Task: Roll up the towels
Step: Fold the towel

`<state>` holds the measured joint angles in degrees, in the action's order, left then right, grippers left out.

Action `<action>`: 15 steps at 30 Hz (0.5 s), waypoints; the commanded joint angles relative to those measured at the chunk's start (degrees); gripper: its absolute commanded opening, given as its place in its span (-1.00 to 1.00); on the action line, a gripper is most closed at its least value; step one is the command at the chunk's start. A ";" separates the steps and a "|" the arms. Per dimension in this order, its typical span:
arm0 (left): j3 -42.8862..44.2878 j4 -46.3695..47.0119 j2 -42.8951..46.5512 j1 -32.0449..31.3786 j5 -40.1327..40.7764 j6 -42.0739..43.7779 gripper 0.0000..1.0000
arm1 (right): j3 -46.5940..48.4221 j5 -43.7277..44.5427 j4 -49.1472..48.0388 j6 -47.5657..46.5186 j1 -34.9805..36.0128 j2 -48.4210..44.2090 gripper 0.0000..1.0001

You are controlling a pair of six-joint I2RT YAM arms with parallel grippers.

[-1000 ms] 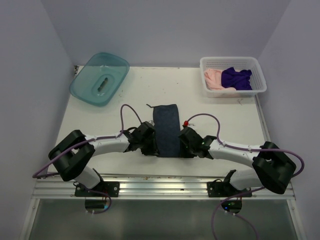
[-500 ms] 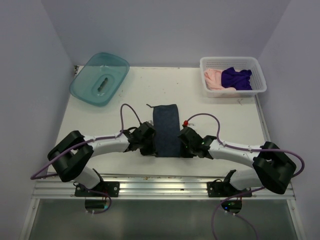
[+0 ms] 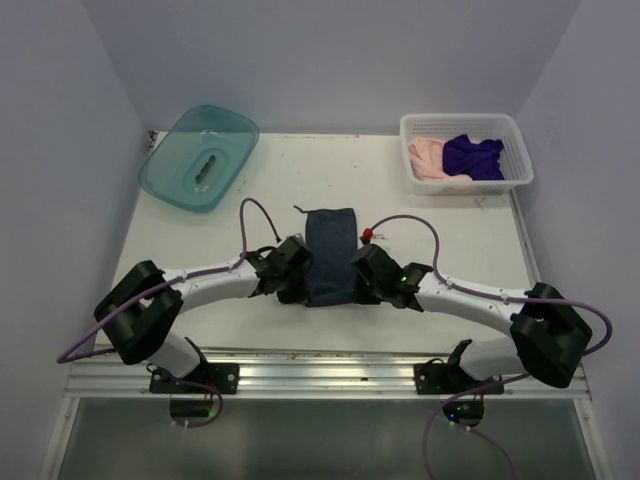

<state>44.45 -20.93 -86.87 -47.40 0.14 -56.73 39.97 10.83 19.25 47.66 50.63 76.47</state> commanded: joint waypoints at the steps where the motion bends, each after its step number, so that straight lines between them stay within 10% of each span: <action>1: 3.71 -2.36 0.39 1.34 2.76 2.76 -1.00 | 3.97 4.37 1.67 -1.95 -0.09 0.44 -1.00; 15: 9.43 -0.87 -2.34 7.14 0.30 6.10 -1.00 | 11.80 7.10 1.50 -6.08 -2.46 7.11 -1.00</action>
<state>52.18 -22.41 -89.08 -41.74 0.82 -52.25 48.95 15.35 20.84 42.96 48.93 82.56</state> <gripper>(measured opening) 0.015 0.014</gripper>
